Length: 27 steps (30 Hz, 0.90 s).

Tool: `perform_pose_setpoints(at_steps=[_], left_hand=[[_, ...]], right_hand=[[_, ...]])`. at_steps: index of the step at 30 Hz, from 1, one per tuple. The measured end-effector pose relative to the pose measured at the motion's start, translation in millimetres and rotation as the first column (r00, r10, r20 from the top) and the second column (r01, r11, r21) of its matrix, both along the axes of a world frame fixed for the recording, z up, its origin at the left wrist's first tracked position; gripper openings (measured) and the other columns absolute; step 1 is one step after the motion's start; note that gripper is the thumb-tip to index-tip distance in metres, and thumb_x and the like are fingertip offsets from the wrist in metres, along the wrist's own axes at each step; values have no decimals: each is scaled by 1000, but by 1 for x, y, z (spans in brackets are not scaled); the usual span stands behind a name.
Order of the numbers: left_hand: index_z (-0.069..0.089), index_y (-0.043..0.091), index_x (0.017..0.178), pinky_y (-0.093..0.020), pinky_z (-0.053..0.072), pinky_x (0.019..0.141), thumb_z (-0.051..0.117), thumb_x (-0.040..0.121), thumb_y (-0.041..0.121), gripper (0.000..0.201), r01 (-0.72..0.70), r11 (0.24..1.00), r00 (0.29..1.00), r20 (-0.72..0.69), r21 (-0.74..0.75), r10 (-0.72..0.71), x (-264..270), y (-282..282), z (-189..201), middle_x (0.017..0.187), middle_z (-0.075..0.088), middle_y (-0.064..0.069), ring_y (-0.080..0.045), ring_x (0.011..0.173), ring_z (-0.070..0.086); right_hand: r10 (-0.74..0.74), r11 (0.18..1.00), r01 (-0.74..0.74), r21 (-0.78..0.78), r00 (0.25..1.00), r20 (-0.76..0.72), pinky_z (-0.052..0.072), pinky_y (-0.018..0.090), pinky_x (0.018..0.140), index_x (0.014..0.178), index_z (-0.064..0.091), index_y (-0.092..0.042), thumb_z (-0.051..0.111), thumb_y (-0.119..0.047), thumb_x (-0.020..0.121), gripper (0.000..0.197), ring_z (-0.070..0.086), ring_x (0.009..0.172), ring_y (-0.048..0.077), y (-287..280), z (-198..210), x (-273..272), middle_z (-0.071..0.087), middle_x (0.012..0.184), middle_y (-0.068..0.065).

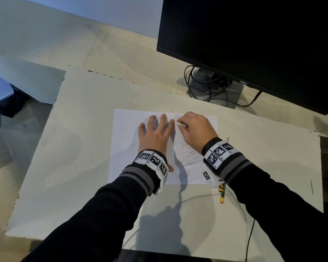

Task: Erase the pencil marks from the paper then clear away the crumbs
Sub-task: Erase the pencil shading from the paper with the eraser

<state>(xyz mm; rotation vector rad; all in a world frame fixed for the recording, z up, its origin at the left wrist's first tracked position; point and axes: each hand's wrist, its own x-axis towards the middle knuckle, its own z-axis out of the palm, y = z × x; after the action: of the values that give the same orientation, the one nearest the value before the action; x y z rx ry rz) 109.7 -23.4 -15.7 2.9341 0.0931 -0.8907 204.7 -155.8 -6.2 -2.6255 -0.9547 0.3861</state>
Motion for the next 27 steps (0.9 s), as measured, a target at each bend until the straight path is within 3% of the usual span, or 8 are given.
perform_pose_setpoints(at_steps=[5, 9, 13, 17, 19, 27], left_hand=[[-22, 21, 152, -58, 13, 118, 78, 52, 77, 153, 1, 1000, 1000, -1, -2, -1, 0, 0, 2, 161, -19, -7, -38, 148, -9], [-20, 20, 153, -58, 14, 117, 78, 50, 78, 153, 4, 1000, 1000, 4, 5, -4, 1, -1, 2, 161, -16, -8, -39, 148, -7], [-19, 23, 152, -59, 15, 117, 80, 49, 76, 152, -4, 1000, 1000, 7, -4, 4, 1, -2, 2, 161, -15, -8, -39, 148, -6], [-20, 22, 152, -59, 15, 116, 79, 51, 76, 151, 5, 1000, 1000, 7, 2, -5, 1, -1, 3, 161, -15, -8, -39, 148, -5], [-20, 22, 152, -59, 15, 116, 78, 51, 77, 152, 3, 1000, 1000, 3, -1, -3, 1, -1, 2, 161, -15, -8, -39, 148, -6], [-20, 21, 152, -59, 16, 116, 78, 49, 79, 153, 3, 1000, 1000, 4, 7, -3, 1, -1, 1, 161, -16, -8, -39, 148, -6]], right_hand=[[-161, 986, 163, -36, 986, 53, 52, 34, 83, 102, 73, -13, 60, -18, 93, 16, 60, 88, 19, -1, 3, 25, 67, 98, 2], [39, 997, -38, -66, 999, 24, 53, 34, 83, 107, 71, -9, 58, -15, 94, 19, 62, 90, 22, 8, 1, 4, 66, 104, 5], [-111, 992, 114, -48, 992, 63, 48, 28, 79, 102, 72, -10, 59, -16, 94, 16, 61, 89, 21, 8, 3, 22, 66, 100, 4], [-62, 998, 62, 10, 998, 9, 54, 34, 83, 103, 72, -8, 62, -16, 92, 17, 63, 90, 21, 14, -1, 11, 68, 102, 5], [-117, 992, 116, 49, 993, -1, 55, 37, 82, 100, 73, -9, 63, -18, 92, 16, 64, 87, 21, 13, -2, 12, 69, 99, 4], [-212, 976, 212, 40, 977, 8, 53, 31, 81, 99, 73, -9, 62, -16, 91, 15, 62, 87, 19, 14, -1, 14, 69, 99, 4]])
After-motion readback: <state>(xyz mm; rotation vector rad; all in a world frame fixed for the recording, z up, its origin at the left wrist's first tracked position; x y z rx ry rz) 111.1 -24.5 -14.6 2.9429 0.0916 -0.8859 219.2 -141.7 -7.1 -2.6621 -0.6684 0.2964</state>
